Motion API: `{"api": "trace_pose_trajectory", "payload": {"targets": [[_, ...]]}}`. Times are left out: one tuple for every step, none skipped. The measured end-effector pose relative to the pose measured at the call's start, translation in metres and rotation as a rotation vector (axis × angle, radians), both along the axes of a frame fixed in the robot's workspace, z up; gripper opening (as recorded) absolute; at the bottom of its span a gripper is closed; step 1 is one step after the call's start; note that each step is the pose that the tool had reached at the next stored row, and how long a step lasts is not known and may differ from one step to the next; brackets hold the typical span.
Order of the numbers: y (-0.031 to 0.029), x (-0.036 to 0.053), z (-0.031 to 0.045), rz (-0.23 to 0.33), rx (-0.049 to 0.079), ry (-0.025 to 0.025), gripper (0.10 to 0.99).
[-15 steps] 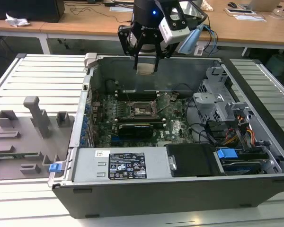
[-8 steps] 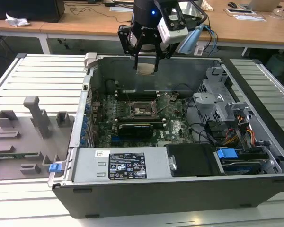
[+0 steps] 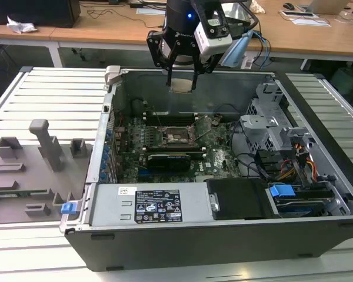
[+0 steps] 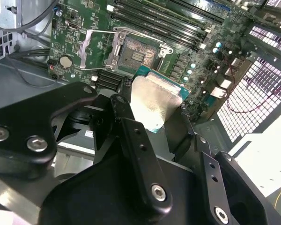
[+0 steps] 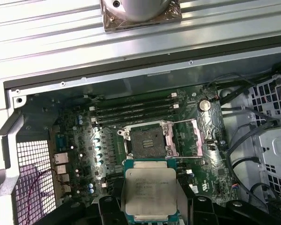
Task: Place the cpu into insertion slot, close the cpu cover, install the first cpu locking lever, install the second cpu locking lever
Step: 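Place the cpu into insertion slot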
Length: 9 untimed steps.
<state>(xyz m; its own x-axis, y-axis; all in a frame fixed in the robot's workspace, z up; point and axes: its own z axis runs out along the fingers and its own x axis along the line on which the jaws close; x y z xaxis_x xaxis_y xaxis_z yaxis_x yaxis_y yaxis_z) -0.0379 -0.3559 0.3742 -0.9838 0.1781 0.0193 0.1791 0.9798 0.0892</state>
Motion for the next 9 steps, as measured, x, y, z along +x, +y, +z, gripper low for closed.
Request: {"api": "trace_pose_trajectory", "payload": {"targets": [[0.0, 0.0, -0.0002, -0.008, 0.0, 0.0, 0.529], [0.0, 0.0, -0.0002, -0.013, 0.0, 0.0, 0.529], [0.0, 0.0, -0.0002, -0.016, 0.0, 0.0, 0.529], [0.0, 0.0, -0.0003, -0.021, 0.0, 0.0, 0.529], [0.0, 0.0, -0.0003, -0.026, 0.0, 0.0, 0.529], [0.0, 0.0, -0.0003, -0.031, 0.0, 0.0, 0.529], [0.0, 0.0, -0.0003, -0.036, 0.0, 0.0, 0.529], [0.0, 0.0, -0.0004, -0.043, 0.0, 0.0, 0.529], [0.0, 0.0, -0.0004, -0.048, 0.0, -0.0001, 0.529]]}}
